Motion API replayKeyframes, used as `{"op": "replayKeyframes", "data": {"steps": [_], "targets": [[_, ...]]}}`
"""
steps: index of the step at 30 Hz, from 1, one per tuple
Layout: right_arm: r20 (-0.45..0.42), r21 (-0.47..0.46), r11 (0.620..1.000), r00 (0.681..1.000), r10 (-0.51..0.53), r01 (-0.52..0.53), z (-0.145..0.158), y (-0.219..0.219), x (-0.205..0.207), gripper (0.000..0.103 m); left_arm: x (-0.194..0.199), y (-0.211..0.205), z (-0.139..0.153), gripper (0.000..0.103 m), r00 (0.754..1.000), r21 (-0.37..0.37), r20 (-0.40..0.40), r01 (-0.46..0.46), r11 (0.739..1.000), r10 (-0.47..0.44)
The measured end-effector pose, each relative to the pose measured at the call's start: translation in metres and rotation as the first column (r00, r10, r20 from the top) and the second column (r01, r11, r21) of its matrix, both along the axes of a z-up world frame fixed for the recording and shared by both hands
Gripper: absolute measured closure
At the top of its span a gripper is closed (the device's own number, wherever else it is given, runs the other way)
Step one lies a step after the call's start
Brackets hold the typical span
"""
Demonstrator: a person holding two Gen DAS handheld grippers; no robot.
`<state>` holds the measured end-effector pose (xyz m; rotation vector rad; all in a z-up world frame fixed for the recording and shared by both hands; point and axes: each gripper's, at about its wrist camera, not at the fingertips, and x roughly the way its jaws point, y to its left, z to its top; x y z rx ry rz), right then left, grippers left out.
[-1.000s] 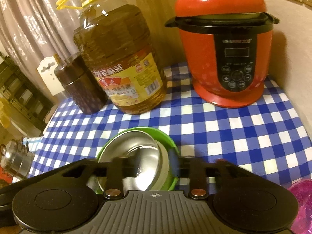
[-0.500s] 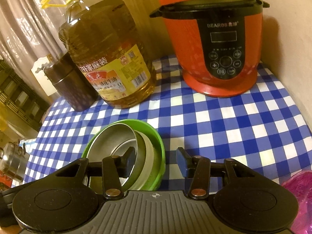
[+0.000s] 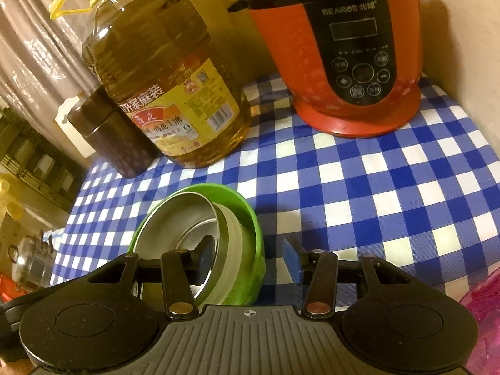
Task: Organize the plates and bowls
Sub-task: 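Close both grippers on the green bowl rim holding the nested bowls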
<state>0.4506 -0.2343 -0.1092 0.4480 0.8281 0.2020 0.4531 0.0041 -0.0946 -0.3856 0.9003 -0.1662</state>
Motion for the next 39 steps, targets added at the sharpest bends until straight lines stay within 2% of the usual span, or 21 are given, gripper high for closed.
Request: {"op": "replayKeyframes", "data": {"steps": [3,9,15,19,23,35,39], "targets": [[0.004,0.034,0.999,1.0,0.001,-0.002,-0.001,-0.002,0.0,0.055,0.002,0.001,0.002,0.08,1.0,-0.003,0.008,-0.005,1.0,0.005],[0.019,0.045,0.999,1.0,-0.004,0.003,0.002,-0.002,0.007,0.055,0.011,0.013,0.006,0.08,0.998,-0.058,0.024,-0.052,0.997,0.053],[0.005,0.046,0.999,1.0,-0.024,0.023,-0.001,-0.004,0.017,0.055,0.019,0.01,0.004,0.079,0.999,-0.055,0.022,-0.029,0.998,0.031],[-0.003,0.04,0.999,1.0,-0.021,0.021,-0.004,-0.005,0.016,0.055,0.023,0.009,-0.005,0.077,1.0,-0.041,-0.008,-0.019,0.999,0.018],[-0.001,0.045,0.999,1.0,-0.01,0.01,-0.005,-0.004,0.015,0.055,0.02,0.013,-0.01,0.076,1.0,-0.067,-0.003,-0.024,0.997,0.024],[0.001,0.028,1.0,1.0,0.009,-0.009,-0.01,-0.001,0.013,0.055,0.017,0.007,-0.019,0.073,1.0,-0.066,-0.013,-0.007,0.998,0.006],[0.0,0.034,0.999,1.0,0.027,-0.027,-0.01,0.003,0.013,0.055,0.019,0.004,-0.021,0.073,1.0,-0.037,-0.023,0.004,0.999,-0.005]]}}
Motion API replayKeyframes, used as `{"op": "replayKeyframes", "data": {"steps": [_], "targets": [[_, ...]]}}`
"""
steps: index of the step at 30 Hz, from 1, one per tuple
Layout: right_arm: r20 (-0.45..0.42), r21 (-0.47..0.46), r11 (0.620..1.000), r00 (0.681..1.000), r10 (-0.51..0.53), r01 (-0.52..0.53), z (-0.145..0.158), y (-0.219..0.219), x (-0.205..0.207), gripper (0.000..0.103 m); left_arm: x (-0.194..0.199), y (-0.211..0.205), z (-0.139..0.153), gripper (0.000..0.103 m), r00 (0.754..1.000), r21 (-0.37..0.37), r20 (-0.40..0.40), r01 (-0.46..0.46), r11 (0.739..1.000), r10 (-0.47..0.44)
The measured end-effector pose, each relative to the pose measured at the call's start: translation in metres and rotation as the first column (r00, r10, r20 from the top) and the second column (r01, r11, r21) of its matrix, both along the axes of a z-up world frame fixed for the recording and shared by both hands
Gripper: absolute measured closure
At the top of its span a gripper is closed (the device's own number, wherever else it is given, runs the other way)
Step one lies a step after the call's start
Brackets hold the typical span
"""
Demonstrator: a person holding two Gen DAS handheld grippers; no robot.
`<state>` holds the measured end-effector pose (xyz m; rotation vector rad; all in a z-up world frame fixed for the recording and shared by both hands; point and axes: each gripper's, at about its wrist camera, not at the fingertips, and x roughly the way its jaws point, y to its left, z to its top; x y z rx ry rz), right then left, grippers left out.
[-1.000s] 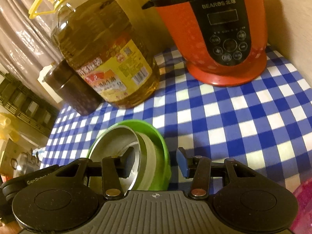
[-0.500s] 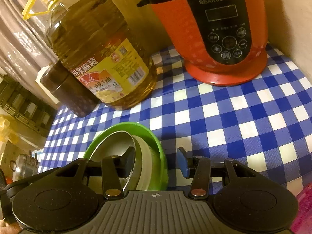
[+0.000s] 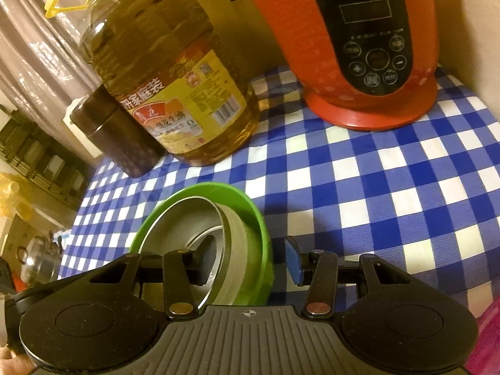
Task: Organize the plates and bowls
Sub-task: 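Close both grippers on the green bowl rim holding the nested bowls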
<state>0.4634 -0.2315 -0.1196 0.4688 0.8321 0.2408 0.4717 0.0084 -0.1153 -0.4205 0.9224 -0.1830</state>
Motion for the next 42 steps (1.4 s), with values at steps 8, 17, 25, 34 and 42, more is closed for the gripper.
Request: {"op": "replayKeyframes", "data": {"steps": [8,17,25,34,42], "targets": [[-0.019,0.047,0.999,1.0,-0.008,0.008,-0.011,-0.004,0.002,0.055,-0.004,0.003,-0.003,0.073,1.0,-0.044,-0.004,-0.014,0.999,0.014],[-0.03,0.109,0.994,0.999,-0.011,0.014,-0.026,-0.003,0.007,0.055,-0.002,-0.003,-0.008,0.074,1.0,-0.038,-0.012,-0.002,0.999,0.002],[-0.037,0.149,0.988,0.999,-0.026,0.032,-0.033,-0.003,0.008,0.063,-0.002,-0.004,-0.007,0.074,1.0,-0.032,-0.01,0.01,0.999,-0.01],[-0.058,0.082,0.996,0.998,-0.012,0.017,-0.031,0.003,0.012,0.071,-0.003,-0.004,-0.005,0.074,1.0,-0.033,-0.005,0.002,0.999,-0.002],[-0.073,0.109,0.994,0.997,-0.018,0.026,-0.035,0.002,0.015,0.07,-0.003,0.0,-0.005,0.077,1.0,-0.063,-0.011,-0.021,0.998,0.02]]}}
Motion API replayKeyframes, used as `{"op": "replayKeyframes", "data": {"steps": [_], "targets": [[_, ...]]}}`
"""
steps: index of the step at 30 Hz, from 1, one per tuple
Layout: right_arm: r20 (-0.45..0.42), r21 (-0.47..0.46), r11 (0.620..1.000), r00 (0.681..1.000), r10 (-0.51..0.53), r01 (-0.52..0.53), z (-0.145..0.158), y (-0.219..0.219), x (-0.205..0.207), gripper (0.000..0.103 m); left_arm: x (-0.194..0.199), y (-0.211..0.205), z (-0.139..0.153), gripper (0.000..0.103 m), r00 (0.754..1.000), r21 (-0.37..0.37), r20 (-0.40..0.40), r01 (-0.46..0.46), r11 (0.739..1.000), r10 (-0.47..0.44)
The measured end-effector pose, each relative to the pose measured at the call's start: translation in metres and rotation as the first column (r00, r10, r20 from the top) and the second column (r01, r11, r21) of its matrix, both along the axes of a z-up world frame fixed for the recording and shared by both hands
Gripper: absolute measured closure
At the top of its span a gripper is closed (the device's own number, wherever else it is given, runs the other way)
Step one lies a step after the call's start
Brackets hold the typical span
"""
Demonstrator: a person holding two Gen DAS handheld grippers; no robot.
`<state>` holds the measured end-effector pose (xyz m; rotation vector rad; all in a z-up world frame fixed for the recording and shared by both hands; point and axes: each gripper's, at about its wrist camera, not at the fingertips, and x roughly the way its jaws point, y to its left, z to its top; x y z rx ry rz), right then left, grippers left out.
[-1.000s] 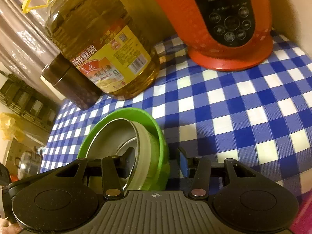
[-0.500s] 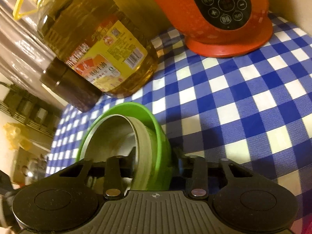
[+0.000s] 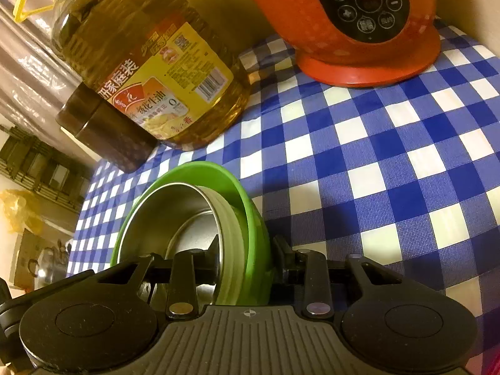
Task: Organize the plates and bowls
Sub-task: 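Close both grippers on the green bowl rim holding the nested bowls, then lift and carry the nested green bowl with both grippers toward the pink plates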
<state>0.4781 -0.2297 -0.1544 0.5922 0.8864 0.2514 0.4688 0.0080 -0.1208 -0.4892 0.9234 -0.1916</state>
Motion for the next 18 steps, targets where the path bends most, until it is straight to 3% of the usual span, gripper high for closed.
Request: {"op": "replayKeyframes", "data": {"steps": [10,18], "targets": [[-0.049,-0.012,1.0,0.999,0.002,-0.003,0.003,0.004,-0.018,0.071,-0.02,0.002,0.003,0.078,0.999,0.013,-0.034,0.011,1.0,-0.01],[-0.073,-0.038,0.999,0.997,-0.009,0.006,0.001,0.005,-0.071,0.073,-0.07,-0.001,0.009,0.079,0.998,0.018,-0.054,0.025,1.0,-0.024]]}}
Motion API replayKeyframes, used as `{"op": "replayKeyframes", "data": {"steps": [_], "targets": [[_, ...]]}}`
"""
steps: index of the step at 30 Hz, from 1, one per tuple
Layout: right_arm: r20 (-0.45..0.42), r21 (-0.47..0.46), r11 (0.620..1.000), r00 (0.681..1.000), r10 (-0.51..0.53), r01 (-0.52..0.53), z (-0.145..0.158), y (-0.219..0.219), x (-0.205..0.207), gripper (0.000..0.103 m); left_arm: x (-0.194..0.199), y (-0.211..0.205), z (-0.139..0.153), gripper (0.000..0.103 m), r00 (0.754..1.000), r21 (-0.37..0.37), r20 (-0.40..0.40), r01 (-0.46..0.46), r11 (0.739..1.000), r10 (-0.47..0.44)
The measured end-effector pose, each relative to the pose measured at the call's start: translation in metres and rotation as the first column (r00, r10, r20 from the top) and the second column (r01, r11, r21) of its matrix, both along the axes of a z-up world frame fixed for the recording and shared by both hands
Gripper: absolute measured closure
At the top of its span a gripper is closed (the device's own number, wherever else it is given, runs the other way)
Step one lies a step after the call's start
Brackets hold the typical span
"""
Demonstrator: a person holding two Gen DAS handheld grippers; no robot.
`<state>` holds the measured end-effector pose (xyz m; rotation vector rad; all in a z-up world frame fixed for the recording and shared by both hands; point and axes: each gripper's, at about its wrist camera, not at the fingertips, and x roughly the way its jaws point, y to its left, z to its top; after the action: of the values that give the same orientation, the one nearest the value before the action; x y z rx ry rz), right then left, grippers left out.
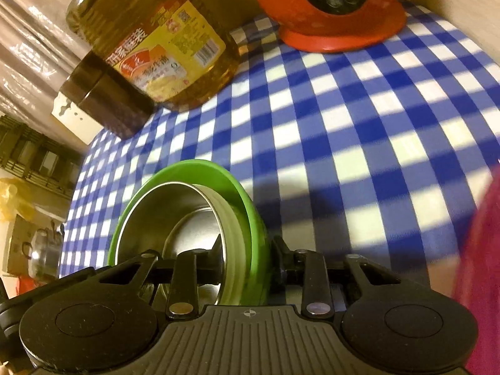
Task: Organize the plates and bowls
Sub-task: 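Lift and carry the nested green bowl with both grippers toward the pink plates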
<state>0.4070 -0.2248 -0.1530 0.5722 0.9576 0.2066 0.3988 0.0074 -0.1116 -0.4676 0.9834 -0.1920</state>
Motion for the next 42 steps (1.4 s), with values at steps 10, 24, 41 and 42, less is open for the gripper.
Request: {"op": "replayKeyframes", "data": {"steps": [10,24,41,42], "targets": [[0.009,-0.011,1.0,1.0,-0.001,0.001,-0.003,-0.002,-0.075,0.073,-0.069,0.001,0.001,0.079,1.0,0.004,-0.01,0.015,1.0,-0.015],[0.129,-0.026,0.998,0.99,-0.052,0.056,-0.007,0.005,-0.125,0.072,-0.099,-0.005,0.0,0.079,0.999,0.035,0.046,0.017,0.999,-0.019],[0.152,-0.003,0.996,0.985,-0.084,0.085,-0.01,0.004,-0.131,0.071,-0.106,0.0,-0.014,0.074,0.997,-0.045,0.06,-0.046,0.998,0.049],[0.153,-0.003,0.996,0.985,-0.084,0.086,-0.01,0.004,-0.131,0.071,-0.107,0.0,-0.015,0.074,0.997,-0.048,0.056,-0.045,0.998,0.048]]}}
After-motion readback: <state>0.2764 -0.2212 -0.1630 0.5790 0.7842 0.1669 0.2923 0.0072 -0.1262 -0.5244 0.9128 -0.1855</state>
